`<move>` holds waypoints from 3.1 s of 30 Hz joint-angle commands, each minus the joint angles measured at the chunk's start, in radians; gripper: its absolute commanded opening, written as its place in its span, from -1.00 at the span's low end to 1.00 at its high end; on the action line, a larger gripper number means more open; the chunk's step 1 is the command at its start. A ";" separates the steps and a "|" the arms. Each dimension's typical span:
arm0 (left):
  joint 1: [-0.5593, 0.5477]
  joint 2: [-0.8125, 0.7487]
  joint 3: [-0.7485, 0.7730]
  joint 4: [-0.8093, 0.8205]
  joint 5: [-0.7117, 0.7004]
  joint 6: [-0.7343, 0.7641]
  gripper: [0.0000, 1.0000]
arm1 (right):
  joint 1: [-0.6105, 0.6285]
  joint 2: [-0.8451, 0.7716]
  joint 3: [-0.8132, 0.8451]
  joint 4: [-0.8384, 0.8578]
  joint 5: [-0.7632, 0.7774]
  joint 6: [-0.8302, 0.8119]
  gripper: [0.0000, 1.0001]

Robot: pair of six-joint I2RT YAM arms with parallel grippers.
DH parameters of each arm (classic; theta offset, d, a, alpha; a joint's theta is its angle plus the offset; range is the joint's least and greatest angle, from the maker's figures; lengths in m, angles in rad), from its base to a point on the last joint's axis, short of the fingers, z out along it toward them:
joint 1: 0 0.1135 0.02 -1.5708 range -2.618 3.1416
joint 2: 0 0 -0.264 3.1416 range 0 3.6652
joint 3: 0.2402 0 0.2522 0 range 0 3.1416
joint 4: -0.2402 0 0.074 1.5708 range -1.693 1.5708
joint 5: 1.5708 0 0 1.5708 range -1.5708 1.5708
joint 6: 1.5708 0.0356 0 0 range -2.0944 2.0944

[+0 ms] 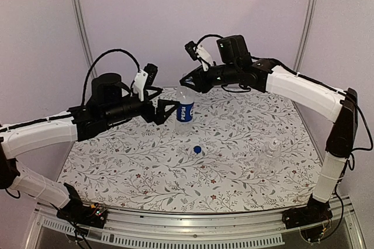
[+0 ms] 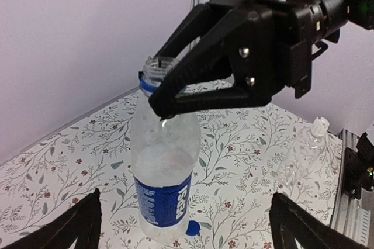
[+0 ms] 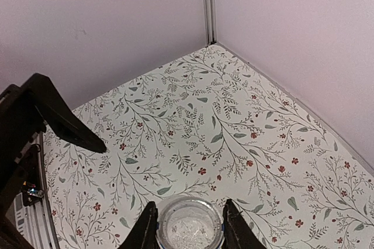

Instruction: Unscrew the bottle caps

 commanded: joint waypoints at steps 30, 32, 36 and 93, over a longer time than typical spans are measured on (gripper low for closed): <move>0.011 -0.109 -0.067 0.068 -0.220 -0.003 0.99 | 0.000 0.130 -0.221 0.260 0.199 -0.039 -0.56; 0.011 -0.108 -0.066 0.067 -0.219 -0.002 0.99 | 0.000 0.125 -0.223 0.252 0.197 -0.038 -0.38; 0.011 -0.107 -0.065 0.065 -0.217 -0.003 0.99 | 0.000 0.108 -0.224 0.237 0.197 -0.038 0.01; 0.011 0.032 0.025 -0.019 -0.030 -0.012 0.99 | 0.011 -0.874 -0.843 -0.654 0.544 0.724 0.21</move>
